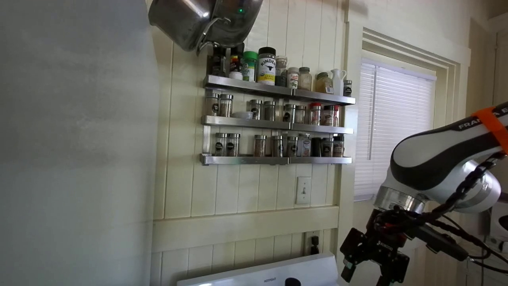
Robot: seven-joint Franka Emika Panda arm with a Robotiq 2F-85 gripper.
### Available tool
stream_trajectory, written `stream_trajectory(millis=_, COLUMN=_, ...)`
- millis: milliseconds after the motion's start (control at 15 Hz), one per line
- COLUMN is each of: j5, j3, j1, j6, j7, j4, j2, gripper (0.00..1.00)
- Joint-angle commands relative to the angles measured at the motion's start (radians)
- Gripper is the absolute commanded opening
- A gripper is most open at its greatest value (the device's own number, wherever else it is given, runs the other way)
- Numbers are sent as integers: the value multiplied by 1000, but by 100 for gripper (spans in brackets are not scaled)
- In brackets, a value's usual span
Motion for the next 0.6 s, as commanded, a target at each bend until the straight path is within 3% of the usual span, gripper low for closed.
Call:
stream_trajectory(millis=0, j5=51, j3=-96, j1=15, j6=-153, j7=-186, j4=60, j2=76, gripper=100)
stream_trajectory(millis=333, j5=109, j3=-200, j1=-13, j6=-349, j7=-478, j4=124, j2=200, gripper=100)
stream_trajectory(millis=400, j5=77, j3=-137, j1=-48, j6=-298, j7=-387, j4=87, j2=133, gripper=100)
stream_trajectory(millis=533, j5=80, j3=-135, j1=-66, j6=-305, j7=-409, j4=94, j2=156, gripper=100)
